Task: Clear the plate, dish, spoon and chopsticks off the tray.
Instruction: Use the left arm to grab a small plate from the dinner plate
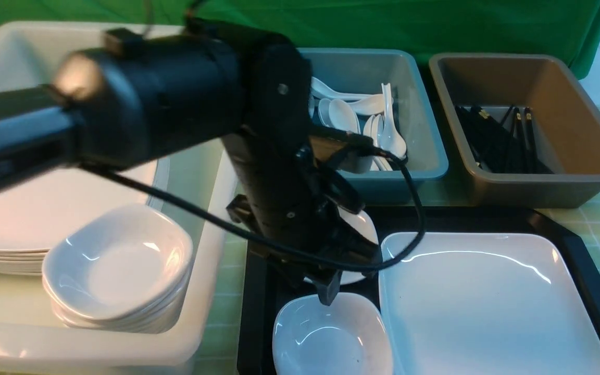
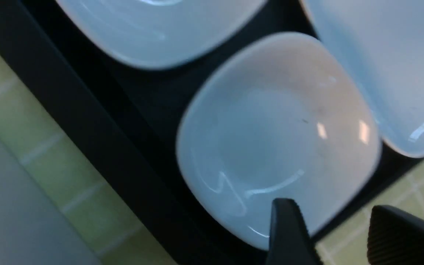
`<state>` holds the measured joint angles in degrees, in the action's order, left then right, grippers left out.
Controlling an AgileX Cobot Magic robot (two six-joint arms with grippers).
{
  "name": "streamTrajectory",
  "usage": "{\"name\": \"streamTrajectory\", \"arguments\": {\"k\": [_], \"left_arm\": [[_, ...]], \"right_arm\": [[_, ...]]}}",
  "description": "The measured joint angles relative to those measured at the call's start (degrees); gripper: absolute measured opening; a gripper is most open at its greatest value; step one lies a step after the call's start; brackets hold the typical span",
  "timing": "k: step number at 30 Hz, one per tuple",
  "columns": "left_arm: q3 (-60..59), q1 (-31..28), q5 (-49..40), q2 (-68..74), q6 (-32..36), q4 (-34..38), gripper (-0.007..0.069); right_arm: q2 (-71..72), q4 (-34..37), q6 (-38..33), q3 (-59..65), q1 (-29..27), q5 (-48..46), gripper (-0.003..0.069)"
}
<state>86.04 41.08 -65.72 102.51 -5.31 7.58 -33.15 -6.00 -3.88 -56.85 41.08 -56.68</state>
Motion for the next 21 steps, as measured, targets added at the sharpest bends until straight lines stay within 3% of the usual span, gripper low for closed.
{"name": "streamTrajectory", "arguments": {"k": [5, 12, 21], "left_arm": [[0.64, 0.0, -0.78, 4.76, 7.75, -0.28, 0.0334], [0.66, 0.0, -2.66, 6.98, 9.81, -2.82, 0.0332], [0.71, 0.0, 2.91, 8.3, 11.32, -6.77, 0.0322]], "right_arm": [[0.0, -0.2, -0.21, 0.0, 0.0, -3.2, 0.0179], [0.0, -0.27, -0.21, 0.0, 0.0, -3.91, 0.0189], [0.0, -0.32, -0.21, 0.0, 0.0, -4.02, 0.0197]]}}
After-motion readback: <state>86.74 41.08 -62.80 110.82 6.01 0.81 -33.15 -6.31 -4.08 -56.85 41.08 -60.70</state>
